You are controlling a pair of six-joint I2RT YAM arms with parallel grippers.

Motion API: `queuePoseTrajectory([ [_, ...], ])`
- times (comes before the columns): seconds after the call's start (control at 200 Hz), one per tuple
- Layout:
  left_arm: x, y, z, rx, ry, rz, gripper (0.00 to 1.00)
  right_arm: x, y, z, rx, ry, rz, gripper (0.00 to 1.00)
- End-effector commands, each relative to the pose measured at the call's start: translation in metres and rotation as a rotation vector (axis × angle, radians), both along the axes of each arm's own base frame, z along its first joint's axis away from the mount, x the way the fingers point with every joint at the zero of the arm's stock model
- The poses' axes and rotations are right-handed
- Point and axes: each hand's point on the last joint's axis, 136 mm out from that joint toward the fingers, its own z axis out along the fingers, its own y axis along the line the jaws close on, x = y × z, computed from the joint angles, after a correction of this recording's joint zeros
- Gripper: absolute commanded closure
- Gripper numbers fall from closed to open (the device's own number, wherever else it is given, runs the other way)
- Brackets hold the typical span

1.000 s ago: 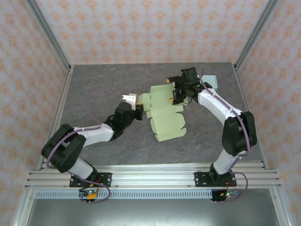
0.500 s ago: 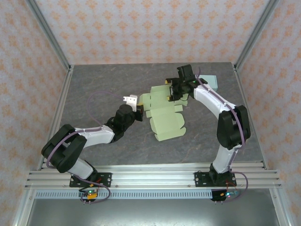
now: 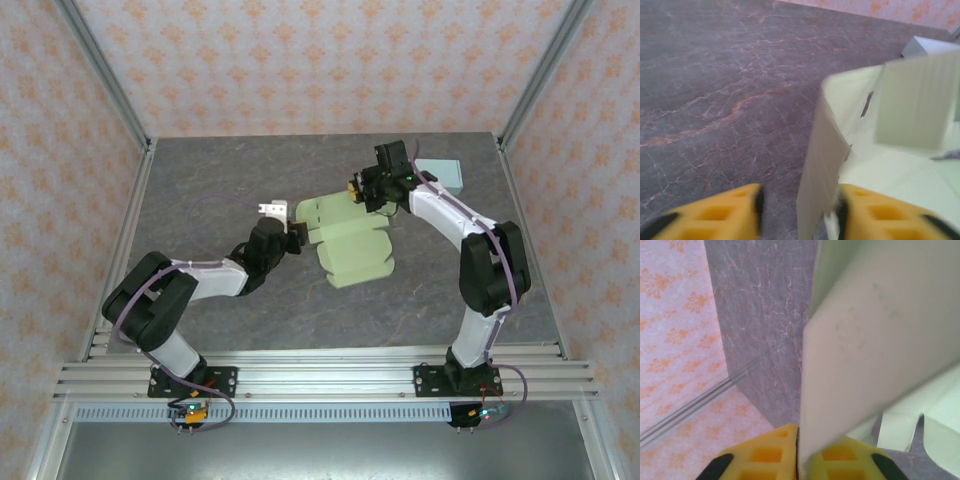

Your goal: Fold the paper box

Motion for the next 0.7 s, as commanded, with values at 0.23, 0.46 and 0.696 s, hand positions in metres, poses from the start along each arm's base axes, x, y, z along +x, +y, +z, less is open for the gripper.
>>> queuePoseTrajectory([
  [0.23, -0.008, 0.053, 0.014, -0.065, -0.011, 0.090, 0.33, 0.012, 0.016, 0.014, 0.015, -0.370, 0.144, 0.92],
  [0.46, -0.011, 0.059, -0.007, 0.044, 0.021, 0.076, 0.35, 0.013, 0.023, -0.009, 0.058, -0.379, 0.167, 0.93],
  [0.696, -0.005, 0.034, -0.029, 0.068, 0.069, -0.044, 0.36, 0.007, 0.029, -0.013, 0.097, -0.401, 0.213, 0.94],
])
